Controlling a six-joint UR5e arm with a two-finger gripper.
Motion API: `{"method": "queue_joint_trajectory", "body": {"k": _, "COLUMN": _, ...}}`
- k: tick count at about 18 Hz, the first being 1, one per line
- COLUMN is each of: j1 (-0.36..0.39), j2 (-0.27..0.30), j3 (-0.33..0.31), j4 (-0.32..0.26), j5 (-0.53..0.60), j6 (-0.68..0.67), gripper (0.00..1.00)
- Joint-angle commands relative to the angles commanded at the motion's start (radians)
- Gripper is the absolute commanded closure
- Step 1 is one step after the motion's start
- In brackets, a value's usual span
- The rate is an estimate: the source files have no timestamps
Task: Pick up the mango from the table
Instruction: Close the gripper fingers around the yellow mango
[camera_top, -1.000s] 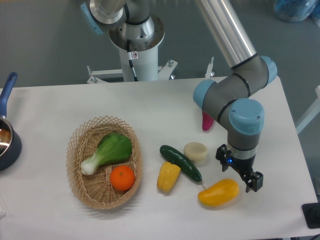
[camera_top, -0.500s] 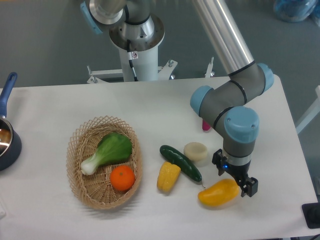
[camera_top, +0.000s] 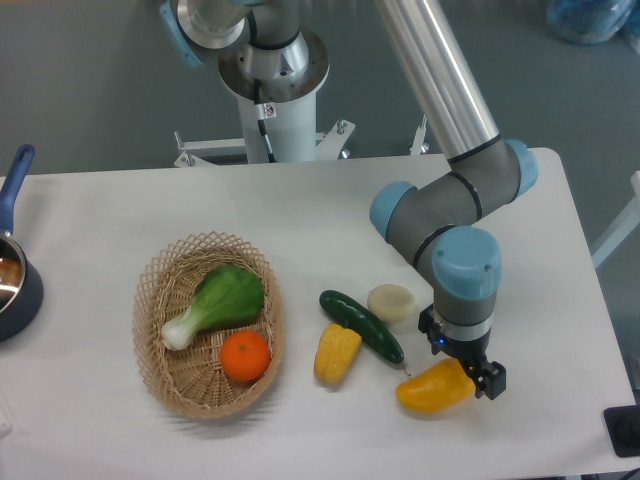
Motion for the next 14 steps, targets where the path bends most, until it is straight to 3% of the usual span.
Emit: {"method": "queue_joint_trajectory", "body": {"k": 14, "j1": -0.008, "j2": -0.017, "j3": 0.003, "j4": 0.034, "j5": 0.003, "j6": -0.037, "gripper": 0.0}}
